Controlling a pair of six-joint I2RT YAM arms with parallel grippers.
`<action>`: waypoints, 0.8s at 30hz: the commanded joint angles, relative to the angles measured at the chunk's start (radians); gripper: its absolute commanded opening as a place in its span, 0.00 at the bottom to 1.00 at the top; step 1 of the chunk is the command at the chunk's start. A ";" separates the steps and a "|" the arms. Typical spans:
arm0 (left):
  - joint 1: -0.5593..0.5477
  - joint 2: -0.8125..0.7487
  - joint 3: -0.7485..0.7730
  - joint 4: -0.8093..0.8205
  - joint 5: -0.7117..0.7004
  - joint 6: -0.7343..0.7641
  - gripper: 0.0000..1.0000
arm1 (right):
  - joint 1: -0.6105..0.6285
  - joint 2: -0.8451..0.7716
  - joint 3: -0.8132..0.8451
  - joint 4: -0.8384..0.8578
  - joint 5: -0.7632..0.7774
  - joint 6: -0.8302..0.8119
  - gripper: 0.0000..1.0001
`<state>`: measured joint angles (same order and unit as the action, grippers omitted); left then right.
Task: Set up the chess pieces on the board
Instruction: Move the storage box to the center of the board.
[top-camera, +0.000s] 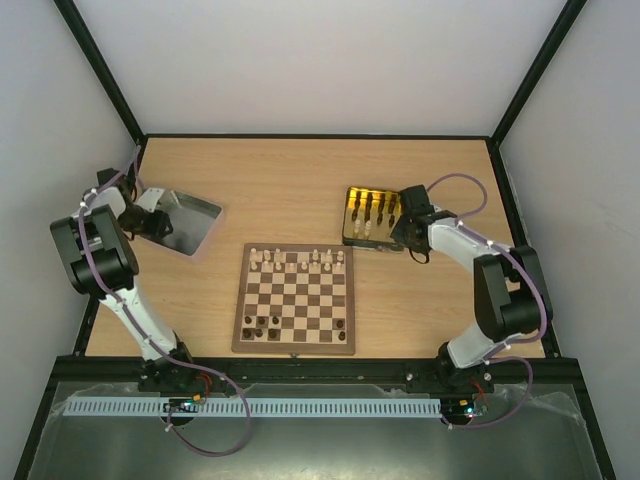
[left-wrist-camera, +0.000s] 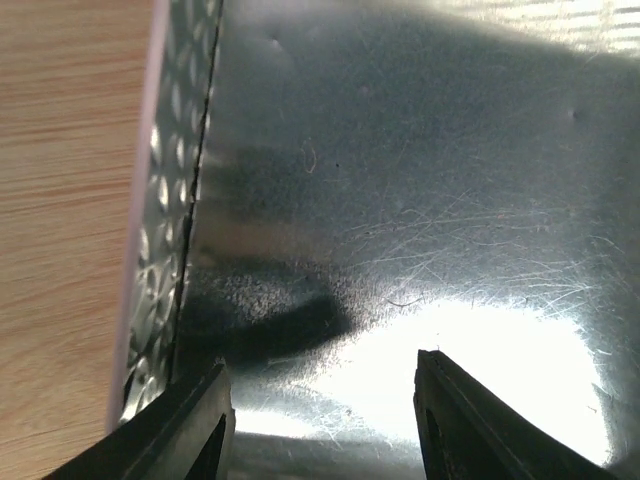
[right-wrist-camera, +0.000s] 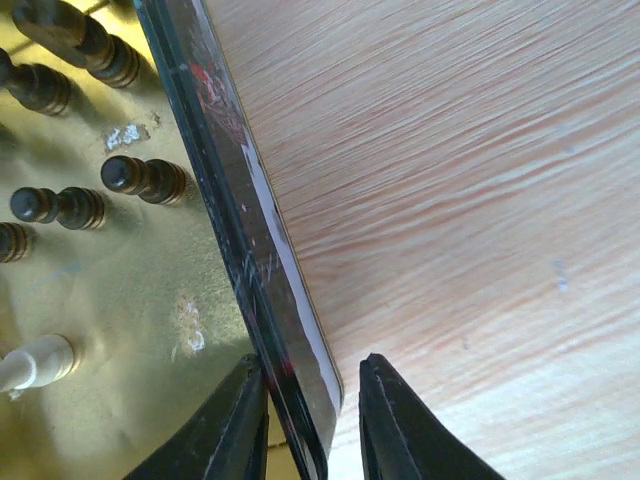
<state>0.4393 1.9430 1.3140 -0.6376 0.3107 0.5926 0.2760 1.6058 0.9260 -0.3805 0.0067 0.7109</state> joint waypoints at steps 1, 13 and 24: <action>0.027 -0.045 0.047 -0.052 0.019 0.025 0.53 | -0.019 -0.085 -0.029 -0.077 0.089 0.017 0.25; 0.062 -0.053 0.050 -0.072 0.036 0.047 0.55 | -0.150 -0.189 -0.076 -0.093 0.076 0.024 0.23; 0.060 -0.101 0.112 -0.138 0.127 0.022 0.69 | -0.067 -0.208 -0.069 -0.083 -0.016 0.006 0.45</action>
<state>0.4946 1.8923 1.3674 -0.7132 0.3653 0.6220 0.1753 1.4097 0.8516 -0.4362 0.0048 0.7181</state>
